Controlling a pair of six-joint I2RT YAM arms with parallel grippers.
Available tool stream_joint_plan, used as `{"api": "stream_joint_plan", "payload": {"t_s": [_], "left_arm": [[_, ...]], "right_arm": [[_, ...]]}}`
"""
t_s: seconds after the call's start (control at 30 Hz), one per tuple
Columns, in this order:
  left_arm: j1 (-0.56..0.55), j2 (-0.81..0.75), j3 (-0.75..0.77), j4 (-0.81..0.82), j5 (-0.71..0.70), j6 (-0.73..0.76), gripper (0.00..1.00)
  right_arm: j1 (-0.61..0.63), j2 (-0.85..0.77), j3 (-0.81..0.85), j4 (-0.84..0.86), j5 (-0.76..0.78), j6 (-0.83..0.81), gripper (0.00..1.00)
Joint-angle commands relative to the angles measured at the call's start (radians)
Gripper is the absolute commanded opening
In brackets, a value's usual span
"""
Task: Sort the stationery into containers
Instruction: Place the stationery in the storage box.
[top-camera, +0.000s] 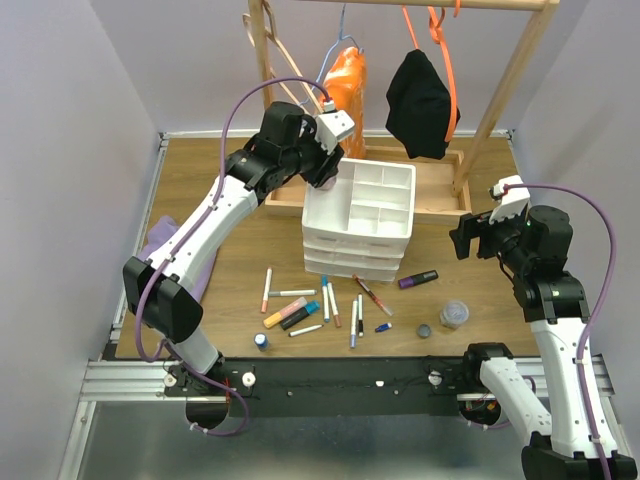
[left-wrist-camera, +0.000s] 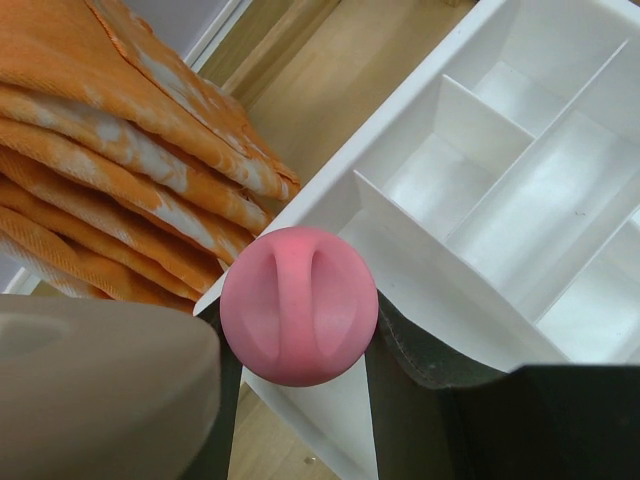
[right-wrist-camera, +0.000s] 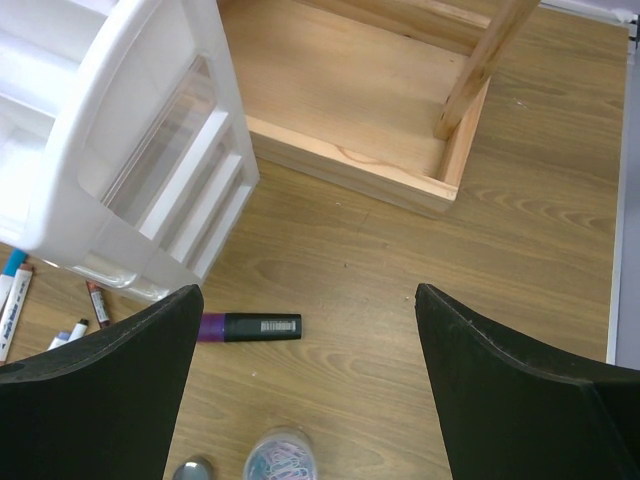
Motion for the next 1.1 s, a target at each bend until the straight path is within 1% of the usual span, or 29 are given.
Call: {"api": "stream_joint_plan", "payload": {"t_s": [0.0, 0.03, 0.07, 0.17, 0.23, 0.33, 0.37, 0.43, 0.47, 0.67, 0.73, 0.77, 0.8, 0.83, 0.87, 0.9, 0.93, 1.0, 1.03, 1.07], "left_arm": [[0.0, 0.008, 0.038, 0.03, -0.02, -0.032, 0.47], [0.0, 0.005, 0.038, 0.027, -0.022, -0.032, 0.49], [0.0, 0.002, 0.041, 0.025, -0.02, -0.031, 0.54], [0.0, -0.015, 0.044, 0.024, -0.032, -0.031, 0.6], [0.0, -0.026, 0.046, 0.021, -0.038, -0.021, 0.63], [0.0, -0.046, 0.043, 0.013, -0.054, 0.002, 0.69], [0.0, -0.052, 0.035, 0.016, -0.061, 0.006, 0.73], [0.0, -0.069, 0.029, 0.03, -0.084, 0.011, 0.77], [0.0, -0.073, 0.031, 0.033, -0.091, 0.015, 0.86], [0.0, -0.105, 0.058, 0.031, -0.095, 0.028, 0.88], [0.0, -0.121, 0.06, 0.022, -0.095, 0.025, 0.88], [0.0, -0.13, 0.067, 0.018, -0.089, 0.025, 0.88], [0.0, -0.153, 0.069, 0.013, -0.085, 0.023, 0.88], [-0.002, -0.165, 0.074, 0.001, -0.077, 0.019, 0.88], [-0.002, -0.18, 0.071, -0.002, -0.056, 0.016, 0.89], [-0.002, -0.214, 0.061, -0.007, -0.034, 0.009, 0.89], [-0.005, -0.233, 0.045, -0.008, -0.011, -0.013, 0.89], [-0.014, -0.301, -0.046, -0.005, 0.067, -0.027, 0.89], [-0.017, -0.325, -0.087, 0.011, 0.087, -0.034, 0.89], [-0.019, -0.345, -0.163, 0.018, 0.11, -0.061, 0.9]], "right_arm": [[-0.005, -0.005, -0.01, 0.003, 0.019, -0.015, 0.94], [-0.005, -0.003, -0.009, 0.002, 0.019, -0.015, 0.94], [-0.005, -0.003, -0.009, 0.001, 0.019, -0.016, 0.94], [-0.005, 0.003, -0.003, -0.005, 0.017, -0.021, 0.95], [-0.005, 0.003, -0.001, -0.009, 0.016, -0.023, 0.95], [-0.005, 0.009, 0.004, -0.012, 0.012, -0.024, 0.95], [-0.003, 0.009, 0.005, -0.014, 0.011, -0.024, 0.95], [-0.005, 0.012, 0.01, -0.02, 0.009, -0.029, 0.95], [-0.005, 0.012, 0.011, -0.023, 0.008, -0.029, 0.95], [-0.005, 0.02, 0.034, -0.044, 0.009, -0.05, 0.95], [-0.005, 0.023, 0.06, -0.08, -0.001, -0.077, 0.96], [-0.005, 0.032, 0.076, -0.107, -0.035, -0.107, 0.97], [-0.005, 0.043, 0.094, -0.2, -0.062, -0.149, 0.98], [-0.005, 0.053, 0.12, -0.268, -0.098, -0.274, 0.99], [-0.003, 0.082, 0.158, -0.341, -0.163, -0.352, 0.99], [-0.005, 0.093, 0.169, -0.415, -0.184, -0.424, 0.98], [-0.003, 0.104, 0.172, -0.543, -0.192, -0.552, 0.96], [-0.005, 0.116, 0.14, -0.689, -0.186, -0.671, 0.94], [-0.005, 0.112, 0.125, -0.724, -0.179, -0.778, 0.93], [-0.003, 0.106, 0.099, -0.744, -0.158, -0.82, 0.93]]}}
